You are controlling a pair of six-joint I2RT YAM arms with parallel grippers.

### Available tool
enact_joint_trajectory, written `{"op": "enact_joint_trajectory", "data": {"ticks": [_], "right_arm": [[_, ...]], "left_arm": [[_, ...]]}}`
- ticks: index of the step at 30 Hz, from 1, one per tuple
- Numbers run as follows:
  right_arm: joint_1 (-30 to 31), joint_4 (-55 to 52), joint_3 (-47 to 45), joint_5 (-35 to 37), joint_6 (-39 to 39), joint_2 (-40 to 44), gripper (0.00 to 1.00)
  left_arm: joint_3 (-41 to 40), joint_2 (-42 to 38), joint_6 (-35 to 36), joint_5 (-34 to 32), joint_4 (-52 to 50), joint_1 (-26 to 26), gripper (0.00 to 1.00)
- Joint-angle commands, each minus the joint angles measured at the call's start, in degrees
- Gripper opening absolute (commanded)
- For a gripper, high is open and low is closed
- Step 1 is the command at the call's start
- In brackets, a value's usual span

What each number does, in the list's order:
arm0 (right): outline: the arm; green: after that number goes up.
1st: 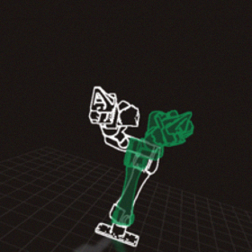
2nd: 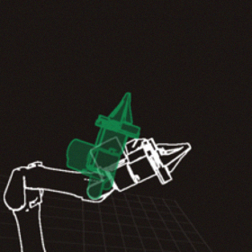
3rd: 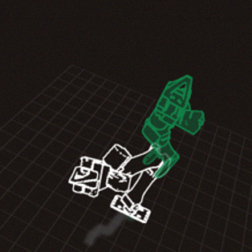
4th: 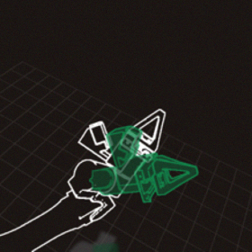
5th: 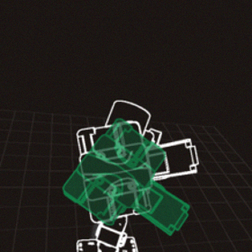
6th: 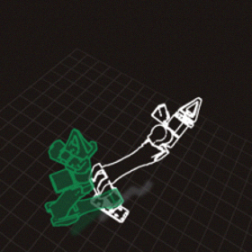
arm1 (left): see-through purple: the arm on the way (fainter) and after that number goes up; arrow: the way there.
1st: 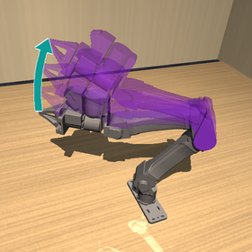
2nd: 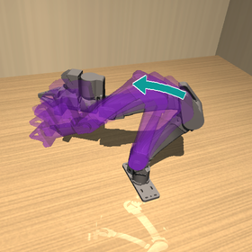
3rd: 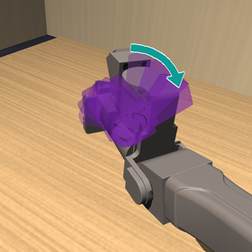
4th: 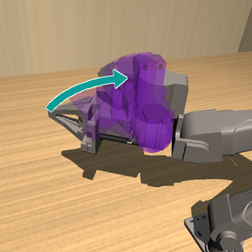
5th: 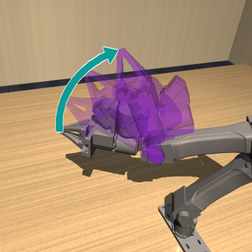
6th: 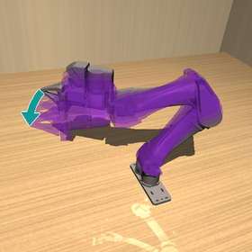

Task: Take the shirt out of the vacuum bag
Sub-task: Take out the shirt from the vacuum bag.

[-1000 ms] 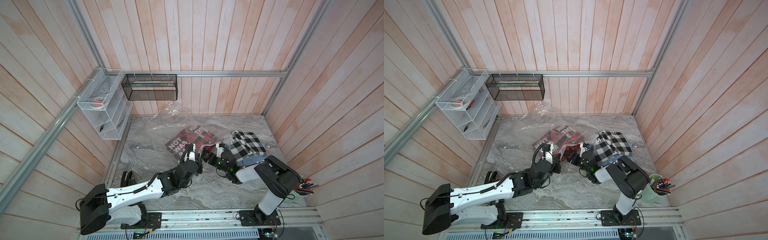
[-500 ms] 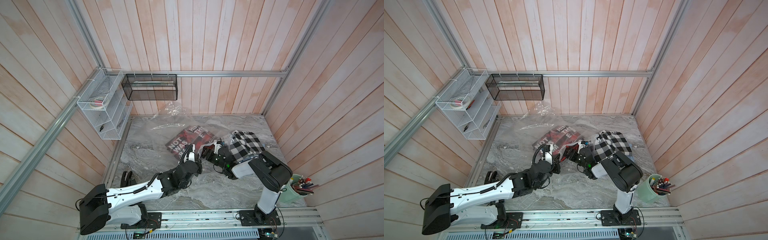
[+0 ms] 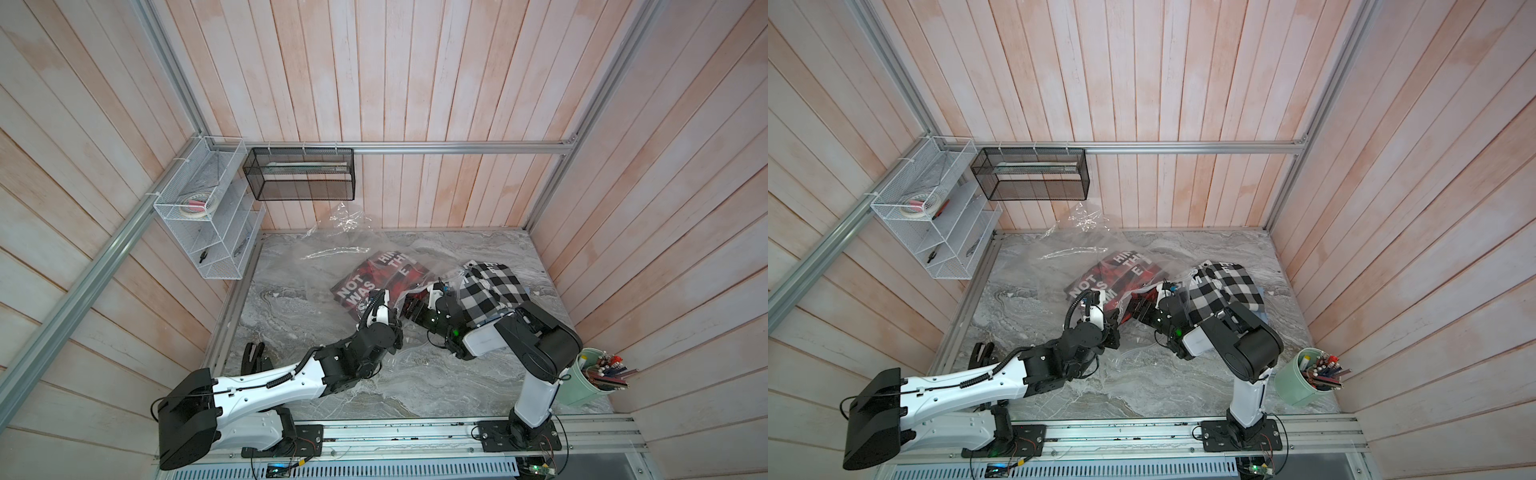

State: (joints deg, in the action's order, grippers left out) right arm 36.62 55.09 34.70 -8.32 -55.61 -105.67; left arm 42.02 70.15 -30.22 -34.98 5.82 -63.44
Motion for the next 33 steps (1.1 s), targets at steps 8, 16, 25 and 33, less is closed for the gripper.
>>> {"op": "enact_joint_trajectory", "data": {"ticks": [8, 16, 25, 33], "right_arm": [[-1.29, -1.82, 5.21, 0.03, 0.66, -1.19, 0.66], [-1.52, -5.51, 6.94, 1.05, 2.86, 1.16, 0.63], [-1.4, -1.21, 7.55, -3.02, -0.64, -4.87, 0.49], [-1.36, -4.41, 10.1, -1.26, 2.3, -2.15, 0.08]], "left_arm": [[-0.91, -1.33, -1.16, -1.36, -0.37, -0.29, 0.0], [-0.98, -1.22, -0.98, -1.31, -0.46, -0.28, 0.0], [-0.79, -0.41, -0.92, -0.81, -0.39, -0.33, 0.0], [-0.8, 0.21, -0.9, -0.81, 0.48, -0.29, 0.0]]}}
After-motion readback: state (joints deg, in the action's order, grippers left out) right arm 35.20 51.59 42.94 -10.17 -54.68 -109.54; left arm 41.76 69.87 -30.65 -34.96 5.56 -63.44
